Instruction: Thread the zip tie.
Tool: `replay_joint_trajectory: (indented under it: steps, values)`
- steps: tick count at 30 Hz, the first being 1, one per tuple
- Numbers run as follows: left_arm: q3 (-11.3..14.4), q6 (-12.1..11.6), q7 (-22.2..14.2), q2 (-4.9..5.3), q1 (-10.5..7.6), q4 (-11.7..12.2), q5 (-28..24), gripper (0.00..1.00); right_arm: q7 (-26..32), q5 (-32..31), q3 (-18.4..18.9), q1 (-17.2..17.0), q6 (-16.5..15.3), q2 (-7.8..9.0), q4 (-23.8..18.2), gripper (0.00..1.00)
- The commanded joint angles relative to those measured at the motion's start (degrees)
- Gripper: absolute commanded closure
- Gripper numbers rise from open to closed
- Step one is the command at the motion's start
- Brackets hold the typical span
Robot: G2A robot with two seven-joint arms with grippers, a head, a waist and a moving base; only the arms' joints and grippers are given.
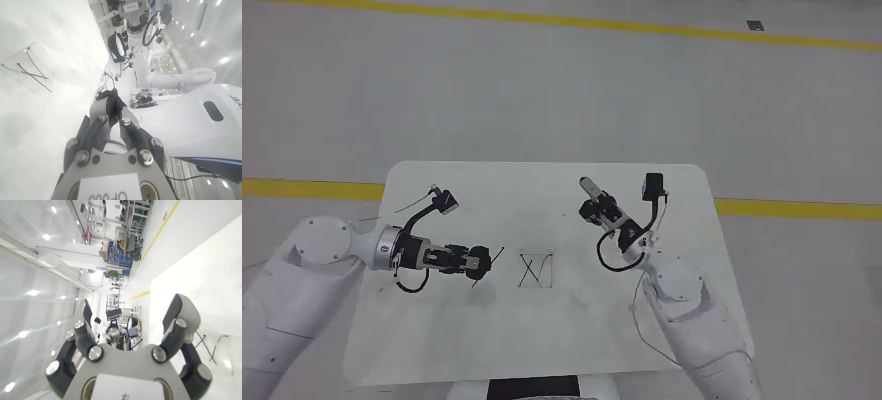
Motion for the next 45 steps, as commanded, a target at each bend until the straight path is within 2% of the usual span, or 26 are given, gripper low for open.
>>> replay_joint_trajectory:
  steps: [1, 11, 13, 16, 20, 23, 25, 27, 40, 45]
  values:
    - [0.00, 0.00, 0.00, 0.00, 0.00, 0.00, 0.00, 1.00, 0.74, 1.16, 0.37, 0.55, 0.57, 0.00, -0.35, 0.00]
    - [0.00, 0.00, 0.00, 0.00, 0.00, 0.00, 0.00, 1.00, 1.04, 1.49, 0.14, 0.44, 0.24, -0.03, -0.40, 0.00]
    - [0.00, 0.00, 0.00, 0.00, 0.00, 0.00, 0.00, 1.00, 4.47, 3.32, -0.99, 0.93, -1.24, -0.13, 1.17, 0.00]
    - [0.00, 0.00, 0.00, 0.00, 0.00, 0.00, 0.00, 1.00, 9.22, 4.05, -4.27, 3.55, -3.31, -0.51, 3.86, 0.00]
    - [0.00, 0.00, 0.00, 0.00, 0.00, 0.00, 0.00, 1.00, 15.65, 6.31, -10.05, 10.02, -5.80, -1.66, 8.94, 0.00]
    - [0.00, 0.00, 0.00, 0.00, 0.00, 0.00, 0.00, 1.00, 19.45, 9.56, -12.82, 13.72, -7.06, -2.47, 12.98, 0.00]
    - [0.00, 0.00, 0.00, 0.00, 0.00, 0.00, 0.00, 1.00, 21.39, 12.14, -14.28, 15.89, -8.71, -3.05, 16.14, 0.00]
    - [0.00, 0.00, 0.00, 0.00, 0.00, 0.00, 0.00, 1.00, 24.08, 15.42, -15.48, 17.41, -12.23, -3.60, 19.36, 0.00]
    - [0.00, 0.00, 0.00, 0.00, 0.00, 0.00, 0.00, 1.00, 23.72, 15.28, -15.60, 17.04, -12.09, -3.61, 19.39, 0.00]
    - [0.00, 0.00, 0.00, 0.00, 0.00, 0.00, 0.00, 1.00, 30.38, 19.03, -15.92, 16.64, -13.97, -3.56, 21.72, 0.00]
